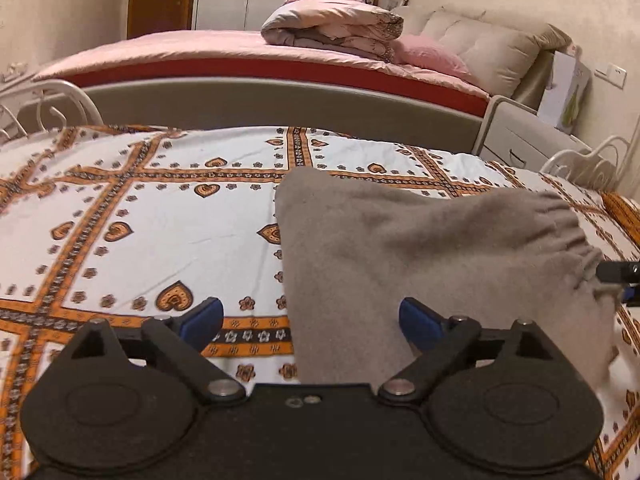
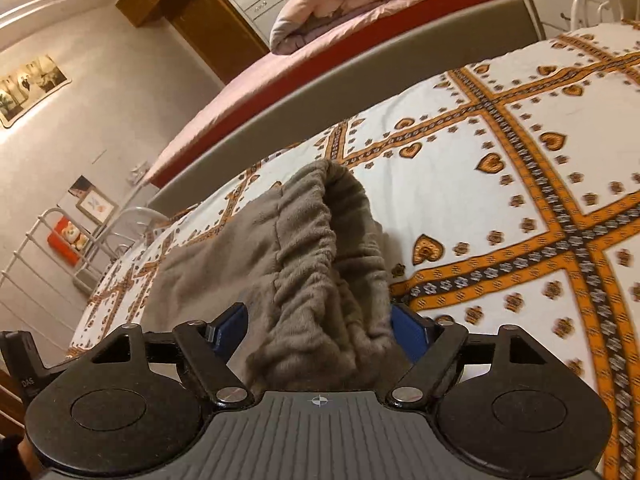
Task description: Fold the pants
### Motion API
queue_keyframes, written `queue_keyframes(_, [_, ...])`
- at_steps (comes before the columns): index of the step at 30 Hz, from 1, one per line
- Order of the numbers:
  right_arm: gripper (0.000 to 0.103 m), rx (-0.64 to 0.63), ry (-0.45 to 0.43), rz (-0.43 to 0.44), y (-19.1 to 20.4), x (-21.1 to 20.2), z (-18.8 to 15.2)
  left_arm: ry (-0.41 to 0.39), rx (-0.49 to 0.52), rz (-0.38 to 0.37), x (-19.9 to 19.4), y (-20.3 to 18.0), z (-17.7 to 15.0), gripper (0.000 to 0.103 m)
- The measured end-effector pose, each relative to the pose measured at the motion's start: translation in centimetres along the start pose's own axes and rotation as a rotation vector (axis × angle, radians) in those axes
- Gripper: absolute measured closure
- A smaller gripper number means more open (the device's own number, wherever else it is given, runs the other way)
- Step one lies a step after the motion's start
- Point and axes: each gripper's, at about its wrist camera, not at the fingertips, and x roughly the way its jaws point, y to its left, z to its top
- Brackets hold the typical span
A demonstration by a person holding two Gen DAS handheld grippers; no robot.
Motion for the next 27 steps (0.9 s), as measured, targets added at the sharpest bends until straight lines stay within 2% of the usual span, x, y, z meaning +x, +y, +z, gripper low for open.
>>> queue_keyframes(5, [0.024, -0.004, -0.032, 0.01, 1.0, -3.8, -0.8, -0.003, 0.013, 0.0, -2.9, -0.4, -0.8, 0.015])
queue_keyframes(7, [0.017, -0.022, -0.031, 0.004, 1.7, -5.0, -1.5, -0.007, 0.014, 0.001, -4.2, -0.6, -1.3, 0.015])
queue_keyframes(14, [0.015, -0.142, -0.013, -0.029, 4.6, -8.1, -5.3, -0.02, 0.015, 0.005, -9.2, -1.3, -3.2, 0.014])
queue_keyframes(16, [0.01, -0.176, -0.011, -0.029, 5.6, -9.4, -6.5, -0.027, 0.023, 0.005, -11.1, -1.5, -3.9, 0.013])
queue_keyframes(17, [0.002, -0.197, -0.02, -0.033, 6.2, -10.2, -7.2, -0.033, 0.025, 0.005, -12.0, -1.7, -4.3, 0.013])
queue_keyframes(18, [0.0, -0.227, -0.037, -0.042, 7.0, -11.3, -8.1, -0.042, 0.027, 0.008, -12.9, -1.9, -4.7, 0.012])
queue_keyframes(22, [0.0, -0.355, -0.106, -0.085, 10.0, -15.0, -11.2, -0.084, 0.021, 0.005, -17.5, -2.8, -6.9, 0.007])
queue_keyframes(27, [0.0, -0.451, -0.198, -0.126, 13.2, -19.6, -16.7, -0.167, 0.058, 0.016, -23.0, -4.6, -10.0, 0.006])
